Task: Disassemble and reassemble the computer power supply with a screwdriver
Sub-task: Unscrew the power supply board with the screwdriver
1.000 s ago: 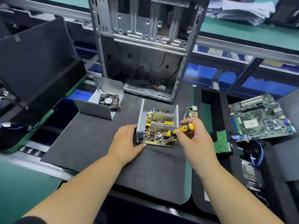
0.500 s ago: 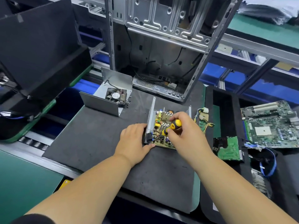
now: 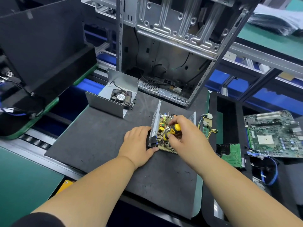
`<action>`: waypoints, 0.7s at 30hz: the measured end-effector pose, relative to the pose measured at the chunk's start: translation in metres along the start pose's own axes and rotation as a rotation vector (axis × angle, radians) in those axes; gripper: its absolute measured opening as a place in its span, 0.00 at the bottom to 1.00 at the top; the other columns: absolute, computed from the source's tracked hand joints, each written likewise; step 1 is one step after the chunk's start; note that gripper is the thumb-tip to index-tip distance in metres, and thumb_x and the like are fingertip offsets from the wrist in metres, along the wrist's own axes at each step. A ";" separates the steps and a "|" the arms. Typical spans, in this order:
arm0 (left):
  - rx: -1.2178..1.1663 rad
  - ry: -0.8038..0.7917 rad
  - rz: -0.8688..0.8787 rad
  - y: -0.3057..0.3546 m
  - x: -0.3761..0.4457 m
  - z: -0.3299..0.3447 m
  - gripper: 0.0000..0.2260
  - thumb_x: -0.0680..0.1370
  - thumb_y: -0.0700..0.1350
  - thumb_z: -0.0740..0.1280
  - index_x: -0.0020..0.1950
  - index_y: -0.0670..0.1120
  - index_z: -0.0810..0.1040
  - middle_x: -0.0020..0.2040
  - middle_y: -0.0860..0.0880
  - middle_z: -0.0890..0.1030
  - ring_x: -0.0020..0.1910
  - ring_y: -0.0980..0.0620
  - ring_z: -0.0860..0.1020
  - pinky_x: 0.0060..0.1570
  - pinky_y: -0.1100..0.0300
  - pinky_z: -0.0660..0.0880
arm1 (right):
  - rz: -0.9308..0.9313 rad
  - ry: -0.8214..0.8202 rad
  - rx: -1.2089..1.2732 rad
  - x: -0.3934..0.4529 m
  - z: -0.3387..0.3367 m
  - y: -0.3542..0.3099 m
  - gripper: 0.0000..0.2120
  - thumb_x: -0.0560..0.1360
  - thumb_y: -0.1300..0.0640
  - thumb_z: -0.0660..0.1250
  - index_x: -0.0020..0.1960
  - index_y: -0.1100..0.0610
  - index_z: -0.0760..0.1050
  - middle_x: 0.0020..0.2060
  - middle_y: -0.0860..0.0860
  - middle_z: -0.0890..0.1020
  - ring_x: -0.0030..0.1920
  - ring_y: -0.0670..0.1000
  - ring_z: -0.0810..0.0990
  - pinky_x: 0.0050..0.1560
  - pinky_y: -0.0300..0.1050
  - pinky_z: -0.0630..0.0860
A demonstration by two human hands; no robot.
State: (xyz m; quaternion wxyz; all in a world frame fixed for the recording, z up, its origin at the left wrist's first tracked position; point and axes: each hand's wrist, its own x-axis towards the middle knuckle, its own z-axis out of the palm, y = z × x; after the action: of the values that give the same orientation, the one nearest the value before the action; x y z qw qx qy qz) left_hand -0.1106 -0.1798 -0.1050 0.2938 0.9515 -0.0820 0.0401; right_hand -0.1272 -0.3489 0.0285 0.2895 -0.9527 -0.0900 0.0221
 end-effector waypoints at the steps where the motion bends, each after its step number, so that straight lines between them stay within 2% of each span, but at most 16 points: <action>1: -0.001 0.001 0.000 0.000 0.000 0.000 0.31 0.71 0.64 0.70 0.70 0.54 0.67 0.65 0.56 0.72 0.66 0.53 0.67 0.68 0.56 0.59 | -0.006 -0.005 -0.009 0.000 -0.001 -0.001 0.11 0.76 0.55 0.67 0.55 0.45 0.69 0.47 0.41 0.75 0.43 0.43 0.77 0.45 0.49 0.77; 7: -0.008 0.008 -0.009 -0.001 0.000 0.002 0.31 0.70 0.65 0.70 0.69 0.56 0.67 0.63 0.57 0.72 0.65 0.54 0.67 0.67 0.57 0.60 | -0.051 -0.061 -0.055 0.000 -0.003 -0.009 0.12 0.76 0.55 0.66 0.56 0.45 0.69 0.48 0.41 0.75 0.43 0.42 0.75 0.43 0.45 0.74; 14: -0.013 0.011 -0.005 -0.003 0.001 0.004 0.31 0.69 0.65 0.69 0.68 0.56 0.67 0.62 0.57 0.72 0.65 0.53 0.67 0.66 0.57 0.60 | -0.147 -0.163 -0.257 0.010 -0.012 -0.020 0.13 0.77 0.57 0.64 0.60 0.48 0.69 0.49 0.43 0.73 0.45 0.50 0.76 0.43 0.47 0.74; 17: -0.004 0.009 -0.003 -0.003 0.001 0.004 0.30 0.69 0.64 0.69 0.68 0.56 0.67 0.61 0.57 0.72 0.64 0.53 0.67 0.66 0.56 0.60 | -0.177 -0.209 -0.464 0.021 -0.020 -0.026 0.06 0.77 0.53 0.66 0.50 0.51 0.69 0.40 0.46 0.71 0.42 0.53 0.73 0.34 0.46 0.67; 21: -0.007 0.002 -0.009 -0.002 0.001 0.002 0.30 0.70 0.64 0.70 0.68 0.56 0.67 0.61 0.57 0.72 0.64 0.53 0.68 0.66 0.56 0.61 | -0.083 -0.229 -0.672 0.032 -0.019 -0.035 0.13 0.78 0.47 0.64 0.41 0.54 0.67 0.32 0.48 0.68 0.36 0.54 0.70 0.28 0.44 0.58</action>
State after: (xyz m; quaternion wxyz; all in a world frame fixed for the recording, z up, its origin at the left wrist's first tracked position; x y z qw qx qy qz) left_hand -0.1092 -0.1800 -0.1078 0.2976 0.9508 -0.0774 0.0391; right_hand -0.0996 -0.3247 0.0638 -0.0512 -0.9816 -0.1627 0.0860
